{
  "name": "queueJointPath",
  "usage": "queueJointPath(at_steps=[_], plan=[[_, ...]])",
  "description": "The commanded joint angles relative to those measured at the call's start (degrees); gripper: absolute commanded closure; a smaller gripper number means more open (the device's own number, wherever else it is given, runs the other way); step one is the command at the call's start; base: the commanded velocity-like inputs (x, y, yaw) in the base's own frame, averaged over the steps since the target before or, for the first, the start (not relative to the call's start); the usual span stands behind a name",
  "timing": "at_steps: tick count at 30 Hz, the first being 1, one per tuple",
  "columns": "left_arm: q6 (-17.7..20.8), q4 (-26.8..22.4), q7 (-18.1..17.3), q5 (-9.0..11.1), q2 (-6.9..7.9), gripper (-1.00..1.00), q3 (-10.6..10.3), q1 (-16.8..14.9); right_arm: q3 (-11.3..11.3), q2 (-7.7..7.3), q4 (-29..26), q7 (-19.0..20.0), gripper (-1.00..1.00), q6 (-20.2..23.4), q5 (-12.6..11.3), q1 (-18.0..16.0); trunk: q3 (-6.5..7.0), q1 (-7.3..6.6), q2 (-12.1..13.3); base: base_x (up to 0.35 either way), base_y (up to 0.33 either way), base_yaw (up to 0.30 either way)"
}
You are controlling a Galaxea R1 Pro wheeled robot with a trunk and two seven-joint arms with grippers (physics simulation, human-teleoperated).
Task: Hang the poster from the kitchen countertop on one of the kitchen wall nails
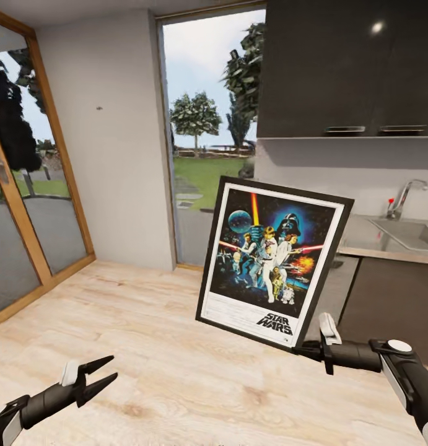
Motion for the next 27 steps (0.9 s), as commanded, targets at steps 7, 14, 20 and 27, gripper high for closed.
queueJointPath(at_steps=[7, 14, 20, 27], plan=[[-0.65, 4.71, 0.54, 0.18, 0.3, -1.0, 0.13, -0.06, -0.03, -0.02, 0.01, 0.18, 1.0, 0.71, -0.14, -0.02, -0.06, -0.02, -0.04, -0.093, 0.151, 0.225], [-4.68, 14.47, 7.9, 1.67, 2.18, -1.0, 0.15, 0.36, -0.11, 0.06, 0.05, 0.01, 1.0, 0.77, -0.14, -0.02, -0.15, -0.02, -0.04, -0.007, 0.011, 0.029], [-7.7, 15.88, 9.29, 6.44, 2.48, -1.0, 0.15, 3.99, -0.11, 0.14, 0.05, 0.0, 1.0, 1.44, -0.14, -0.02, -0.58, -0.02, -0.04, -0.001, 0.002, 0.004], [-8.3, 16.23, 9.68, 9.74, 3.05, -1.0, 0.15, 5.3, -0.12, 0.17, 0.02, -0.01, 1.0, 4.11, -0.22, -0.02, -1.2, -0.02, -0.04, 0.0, 0.0, 0.0]])
